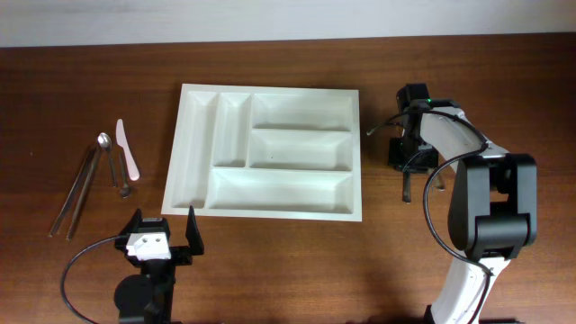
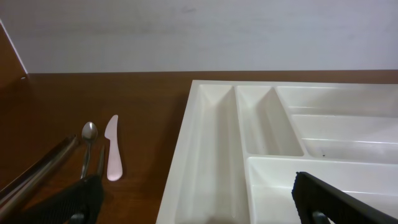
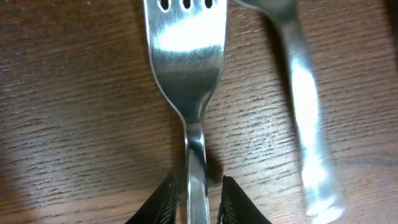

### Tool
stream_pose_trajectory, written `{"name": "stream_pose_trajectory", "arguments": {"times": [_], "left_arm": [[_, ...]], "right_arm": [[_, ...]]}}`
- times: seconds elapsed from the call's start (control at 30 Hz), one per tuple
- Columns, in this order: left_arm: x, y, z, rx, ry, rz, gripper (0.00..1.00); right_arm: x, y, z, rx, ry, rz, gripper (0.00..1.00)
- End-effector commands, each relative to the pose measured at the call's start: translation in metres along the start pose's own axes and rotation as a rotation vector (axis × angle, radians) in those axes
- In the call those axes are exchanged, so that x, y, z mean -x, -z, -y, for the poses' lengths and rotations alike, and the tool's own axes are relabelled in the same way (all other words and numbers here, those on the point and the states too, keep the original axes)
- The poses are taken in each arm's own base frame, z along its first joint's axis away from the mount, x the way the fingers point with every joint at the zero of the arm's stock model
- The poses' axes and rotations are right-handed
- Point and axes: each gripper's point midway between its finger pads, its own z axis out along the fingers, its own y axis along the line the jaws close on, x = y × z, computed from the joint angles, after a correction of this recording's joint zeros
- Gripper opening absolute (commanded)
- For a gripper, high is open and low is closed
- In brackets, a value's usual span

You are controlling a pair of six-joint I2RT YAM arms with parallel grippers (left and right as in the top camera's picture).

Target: Pack container

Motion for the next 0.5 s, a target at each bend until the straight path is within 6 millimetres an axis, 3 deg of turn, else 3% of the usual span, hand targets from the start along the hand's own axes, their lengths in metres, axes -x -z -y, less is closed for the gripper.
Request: {"name": "stream_pose_trajectory", "arguments": {"times": [0.0,0.37,0.47], "left_arm": [[-0.001,0.000,0.000,-0.002,-0.008,0.003,0.99],[-0.001,0.000,0.000,-0.002,-0.008,0.002,0.99],[-0.001,0.000,0.000,-0.002,-0.008,0.002,0.99]], "right_arm": [[-0.028,-0.043,0.006,-0.033,0.004,-0.122,0.25],[-0.028,-0.043,-0.004,0.024,-0.001,-0.125,0.25],[-0.028,-0.044,-0.004,0.026,-0.001,-0.122,0.36]]}}
